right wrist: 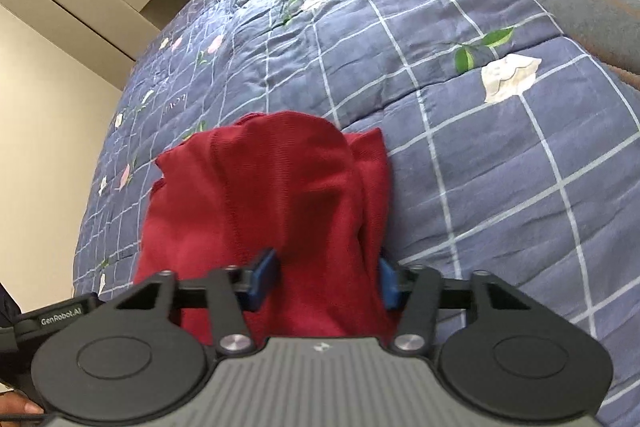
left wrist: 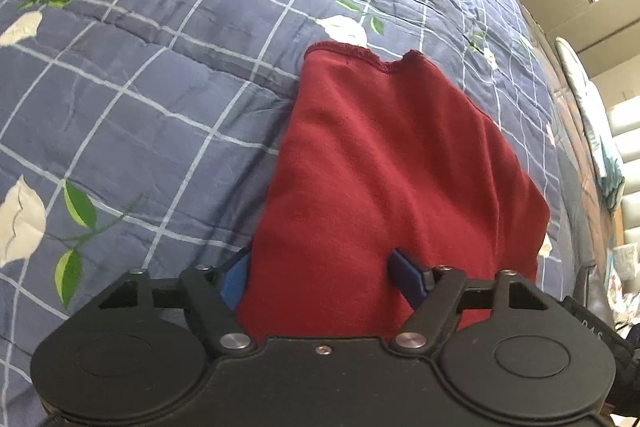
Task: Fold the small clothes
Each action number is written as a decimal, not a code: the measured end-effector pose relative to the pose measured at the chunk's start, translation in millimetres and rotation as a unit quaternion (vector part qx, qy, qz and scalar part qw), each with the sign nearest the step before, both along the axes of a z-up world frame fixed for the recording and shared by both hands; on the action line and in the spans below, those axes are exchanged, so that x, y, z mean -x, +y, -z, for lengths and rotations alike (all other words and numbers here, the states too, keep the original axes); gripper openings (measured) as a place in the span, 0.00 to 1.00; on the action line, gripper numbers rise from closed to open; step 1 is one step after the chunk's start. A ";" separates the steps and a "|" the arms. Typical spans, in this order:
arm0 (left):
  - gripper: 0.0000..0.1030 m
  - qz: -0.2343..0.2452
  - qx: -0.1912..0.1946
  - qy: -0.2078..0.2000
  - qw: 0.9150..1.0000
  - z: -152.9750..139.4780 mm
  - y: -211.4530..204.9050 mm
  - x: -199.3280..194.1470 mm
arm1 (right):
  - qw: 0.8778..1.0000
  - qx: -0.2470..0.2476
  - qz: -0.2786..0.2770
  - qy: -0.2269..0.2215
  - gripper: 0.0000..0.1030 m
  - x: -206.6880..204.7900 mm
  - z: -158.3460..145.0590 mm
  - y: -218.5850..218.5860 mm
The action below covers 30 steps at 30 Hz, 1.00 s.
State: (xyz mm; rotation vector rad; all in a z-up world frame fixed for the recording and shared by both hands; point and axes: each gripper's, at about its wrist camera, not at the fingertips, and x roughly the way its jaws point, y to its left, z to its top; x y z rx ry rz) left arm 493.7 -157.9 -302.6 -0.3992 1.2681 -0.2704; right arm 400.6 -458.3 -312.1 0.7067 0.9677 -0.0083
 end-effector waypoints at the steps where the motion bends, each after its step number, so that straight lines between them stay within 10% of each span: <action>1: 0.68 0.007 -0.004 -0.001 1.000 -1.8 -1.1 0.1 | 1.000 0.003 -0.001 -0.004 0.44 0.9 -2.1 2.3; 5: 0.51 0.029 -0.014 -0.008 0.999 -9.7 -1.5 -1.1 | 0.999 0.028 -0.001 -0.025 0.18 7.6 -16.5 12.4; 10: 0.28 0.045 -0.014 -0.024 0.999 -26.2 4.9 2.3 | 0.998 0.035 0.004 -0.052 0.17 13.6 -39.9 29.4; 30: 0.27 -0.002 -0.066 -0.090 0.994 -95.0 147.7 15.8 | 0.996 -0.009 -0.056 -0.075 0.16 -9.3 -65.7 178.8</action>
